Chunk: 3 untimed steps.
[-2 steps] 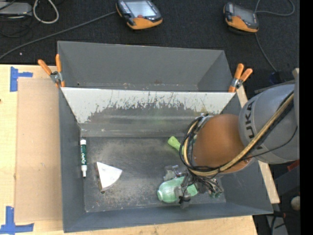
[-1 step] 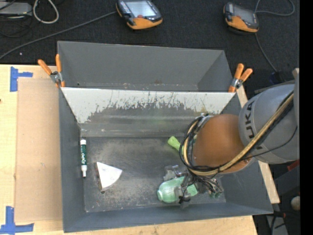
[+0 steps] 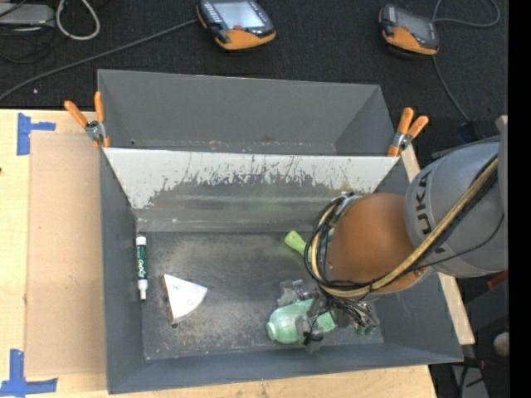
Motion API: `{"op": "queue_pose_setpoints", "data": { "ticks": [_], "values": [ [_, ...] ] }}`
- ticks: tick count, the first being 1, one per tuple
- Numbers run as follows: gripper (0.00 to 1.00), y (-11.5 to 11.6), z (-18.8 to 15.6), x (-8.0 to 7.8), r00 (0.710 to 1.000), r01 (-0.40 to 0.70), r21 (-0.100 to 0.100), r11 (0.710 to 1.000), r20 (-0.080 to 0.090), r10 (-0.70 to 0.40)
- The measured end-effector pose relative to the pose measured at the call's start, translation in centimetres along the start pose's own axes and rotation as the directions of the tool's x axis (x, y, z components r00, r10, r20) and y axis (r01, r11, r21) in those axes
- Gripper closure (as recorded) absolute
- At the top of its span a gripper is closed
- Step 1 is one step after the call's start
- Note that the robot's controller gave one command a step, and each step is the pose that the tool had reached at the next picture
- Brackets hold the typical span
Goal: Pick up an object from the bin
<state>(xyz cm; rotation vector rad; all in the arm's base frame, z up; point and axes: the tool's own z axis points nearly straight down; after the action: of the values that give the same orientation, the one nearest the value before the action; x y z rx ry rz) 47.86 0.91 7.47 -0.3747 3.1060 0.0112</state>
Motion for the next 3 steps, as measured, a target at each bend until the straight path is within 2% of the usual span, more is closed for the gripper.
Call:
{"op": "queue_pose_setpoints", "data": {
  "ticks": [3],
  "values": [
    [1.0,-0.01,0.01,0.01,1.0,-0.002,0.0,1.0,0.0,0.002]
  ]
}}
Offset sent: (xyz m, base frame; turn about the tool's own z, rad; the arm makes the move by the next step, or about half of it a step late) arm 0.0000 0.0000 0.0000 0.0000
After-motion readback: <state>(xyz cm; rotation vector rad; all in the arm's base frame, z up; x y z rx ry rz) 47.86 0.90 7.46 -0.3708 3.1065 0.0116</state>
